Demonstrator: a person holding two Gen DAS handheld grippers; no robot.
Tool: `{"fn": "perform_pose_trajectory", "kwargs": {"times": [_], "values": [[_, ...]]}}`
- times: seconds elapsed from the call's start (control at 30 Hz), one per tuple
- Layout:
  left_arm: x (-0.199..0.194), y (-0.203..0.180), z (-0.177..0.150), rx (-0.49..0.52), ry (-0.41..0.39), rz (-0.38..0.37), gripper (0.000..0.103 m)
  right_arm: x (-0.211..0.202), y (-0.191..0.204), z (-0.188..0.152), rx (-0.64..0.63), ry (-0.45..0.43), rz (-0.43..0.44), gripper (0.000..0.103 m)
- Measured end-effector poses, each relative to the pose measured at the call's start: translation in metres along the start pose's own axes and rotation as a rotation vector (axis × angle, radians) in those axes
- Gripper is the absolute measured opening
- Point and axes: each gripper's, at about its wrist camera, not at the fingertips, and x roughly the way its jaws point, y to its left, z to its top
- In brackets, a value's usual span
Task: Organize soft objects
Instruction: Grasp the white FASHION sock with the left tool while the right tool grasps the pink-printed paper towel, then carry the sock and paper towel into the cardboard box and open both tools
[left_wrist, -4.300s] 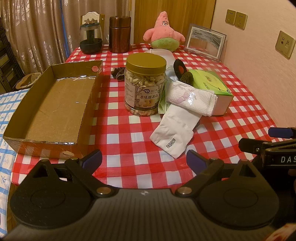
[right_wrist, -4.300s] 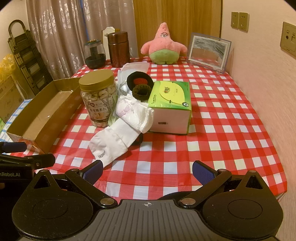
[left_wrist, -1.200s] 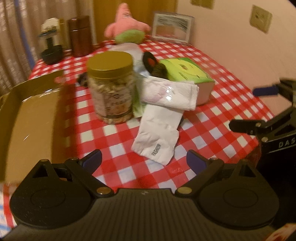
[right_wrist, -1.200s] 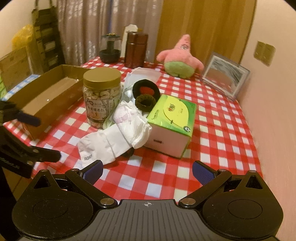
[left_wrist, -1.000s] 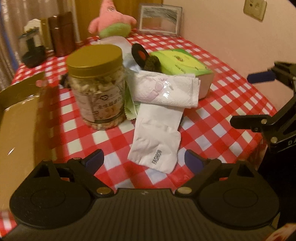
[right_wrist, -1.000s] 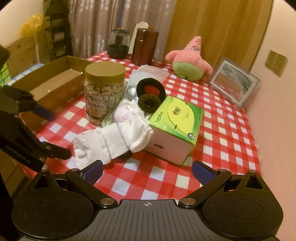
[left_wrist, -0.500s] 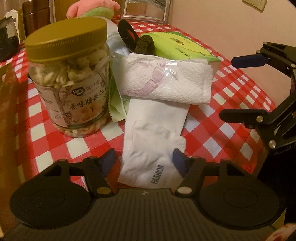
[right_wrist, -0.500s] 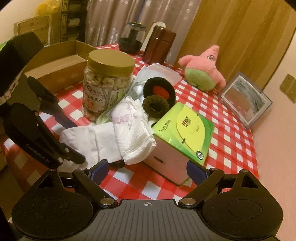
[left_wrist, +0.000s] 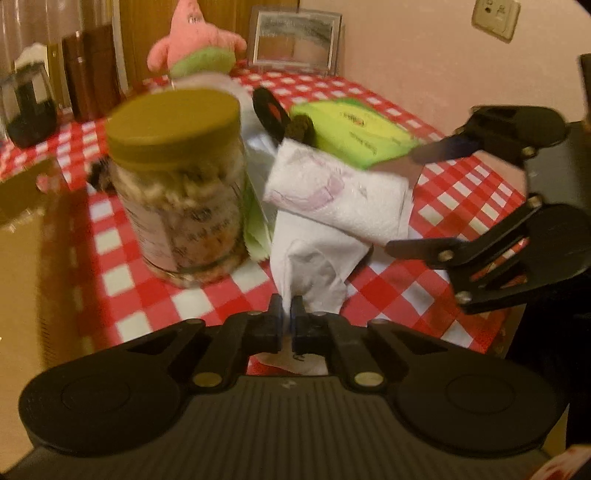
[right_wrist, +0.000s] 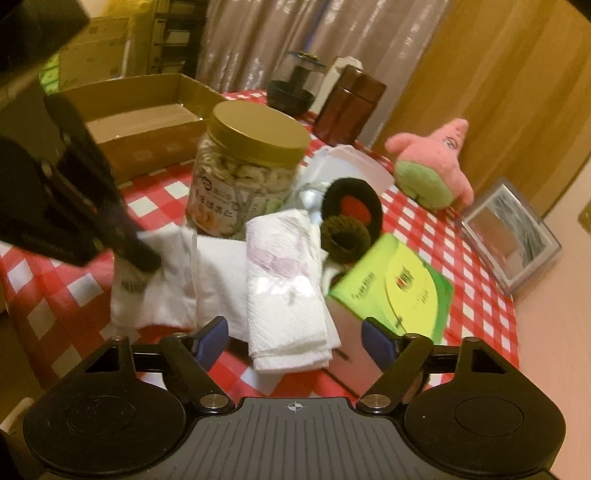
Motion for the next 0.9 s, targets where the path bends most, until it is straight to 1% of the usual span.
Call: {"fn": "perform_pose_trajectory", "kwargs": {"times": [0.2,0.23,0.27,0.3,0.4,0.43,0.5,0.57,0.73,0.9], "values": [[-0.020,0.008,0.005,0.032,-0.013,0.021,0.003,0.022,0.008,0.009,0.000,0.016,0.025,0.064],[-0.022,0.009,0.005,0.035,-0.017,0.020,0.003,0.026,0.009,0.011,0.008,0.020,0.034,0.059],[-0.023,0.010,0.006,0.038,-0.018,0.019,0.003,0.029,0.009,0.012,0.017,0.022,0.042,0.051],[-0.025,0.010,0.006,0.045,-0.017,0.021,0.003,0.031,0.010,0.013,0.026,0.025,0.045,0.050],[-0.026,0.011,0.004,0.057,-0.011,0.025,0.003,0.033,0.011,0.014,0.044,0.025,0.051,0.046],[-0.026,0.011,0.003,0.060,-0.007,0.025,0.003,0.032,0.011,0.014,0.052,0.023,0.055,0.042],[-0.028,0.010,0.001,0.065,-0.006,0.026,0.003,0.029,0.008,0.014,0.073,0.019,0.057,0.037],[-0.032,0.008,0.000,0.072,-0.007,0.027,0.003,0.023,0.004,0.014,0.108,0.015,0.052,0.029],[-0.047,0.002,0.002,0.090,-0.022,0.051,0.003,0.002,0.001,0.010,0.175,0.007,0.021,0.028],[-0.076,-0.003,0.006,0.104,-0.054,0.088,0.003,-0.024,-0.004,0.012,0.223,-0.010,-0.022,0.028]]}}
